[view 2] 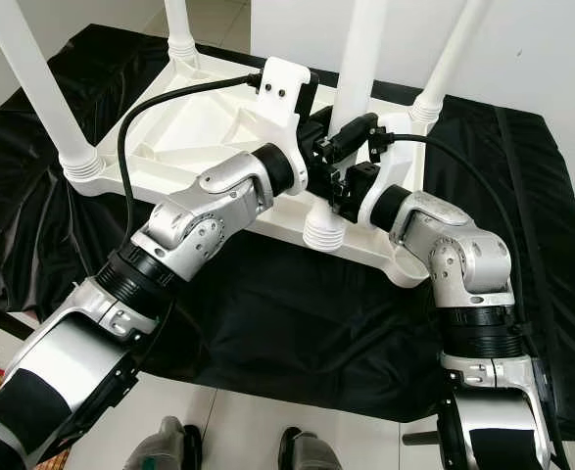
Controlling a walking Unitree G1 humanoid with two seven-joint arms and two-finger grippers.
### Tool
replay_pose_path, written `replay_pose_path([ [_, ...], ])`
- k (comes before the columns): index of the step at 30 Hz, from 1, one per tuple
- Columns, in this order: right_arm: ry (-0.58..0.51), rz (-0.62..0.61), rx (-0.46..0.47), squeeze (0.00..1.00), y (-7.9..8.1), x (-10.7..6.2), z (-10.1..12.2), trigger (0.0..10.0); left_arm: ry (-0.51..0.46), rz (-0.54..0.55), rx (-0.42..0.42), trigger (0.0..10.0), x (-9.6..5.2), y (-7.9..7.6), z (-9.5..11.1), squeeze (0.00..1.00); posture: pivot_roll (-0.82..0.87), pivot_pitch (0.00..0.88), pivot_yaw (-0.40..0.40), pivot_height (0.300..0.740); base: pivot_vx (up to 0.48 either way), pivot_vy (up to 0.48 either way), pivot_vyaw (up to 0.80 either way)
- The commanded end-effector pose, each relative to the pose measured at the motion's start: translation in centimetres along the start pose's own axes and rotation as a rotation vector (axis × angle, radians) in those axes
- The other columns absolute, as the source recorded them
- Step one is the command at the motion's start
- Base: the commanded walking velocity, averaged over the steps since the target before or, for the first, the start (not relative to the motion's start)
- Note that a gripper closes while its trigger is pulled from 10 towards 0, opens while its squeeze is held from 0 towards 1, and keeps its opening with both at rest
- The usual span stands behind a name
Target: Building children table
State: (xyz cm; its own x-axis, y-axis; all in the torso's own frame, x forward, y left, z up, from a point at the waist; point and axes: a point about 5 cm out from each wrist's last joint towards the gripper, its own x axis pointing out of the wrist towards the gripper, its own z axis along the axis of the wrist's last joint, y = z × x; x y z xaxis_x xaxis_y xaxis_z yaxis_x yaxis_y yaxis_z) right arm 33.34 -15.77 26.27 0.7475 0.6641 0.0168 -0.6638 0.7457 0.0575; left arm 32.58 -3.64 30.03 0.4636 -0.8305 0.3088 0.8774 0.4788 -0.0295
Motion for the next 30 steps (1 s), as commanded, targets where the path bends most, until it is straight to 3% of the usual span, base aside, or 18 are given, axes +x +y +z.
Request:
replay_pose_path([
  [1,0.015,-0.068,0.012,0.00,-1.0,-0.4,-0.2,10.0,-0.015,-0.559,0.018,10.0,-0.3,-3.8,0.8,1.00,0.05,0.168,-0.069,0.740,0.000,0.000,0.00],
  [7,0.012,-0.077,0.016,0.00,-1.0,-0.4,-0.3,10.0,-0.018,-0.543,0.014,10.0,-0.2,-3.6,1.1,1.00,0.05,0.169,-0.065,0.740,0.000,0.000,0.00],
  [8,0.010,-0.082,0.017,0.00,-1.0,-0.5,-0.4,10.0,-0.020,-0.531,0.013,10.0,-0.1,-3.3,1.3,0.00,0.05,0.169,-0.065,0.740,0.000,0.000,0.00],
  [20,-0.078,-0.216,0.033,0.00,-2.1,-0.7,-0.1,10.0,-0.067,-0.457,-0.055,10.0,-0.7,-1.0,3.2,0.00,0.06,0.172,-0.052,0.740,0.000,0.000,0.00],
  [30,-0.224,-0.390,0.035,0.00,-2.9,-1.6,-0.5,10.0,-0.047,-0.343,-0.085,10.0,-2.5,0.9,1.8,0.00,0.05,0.166,-0.031,0.740,0.000,0.000,0.00],
])
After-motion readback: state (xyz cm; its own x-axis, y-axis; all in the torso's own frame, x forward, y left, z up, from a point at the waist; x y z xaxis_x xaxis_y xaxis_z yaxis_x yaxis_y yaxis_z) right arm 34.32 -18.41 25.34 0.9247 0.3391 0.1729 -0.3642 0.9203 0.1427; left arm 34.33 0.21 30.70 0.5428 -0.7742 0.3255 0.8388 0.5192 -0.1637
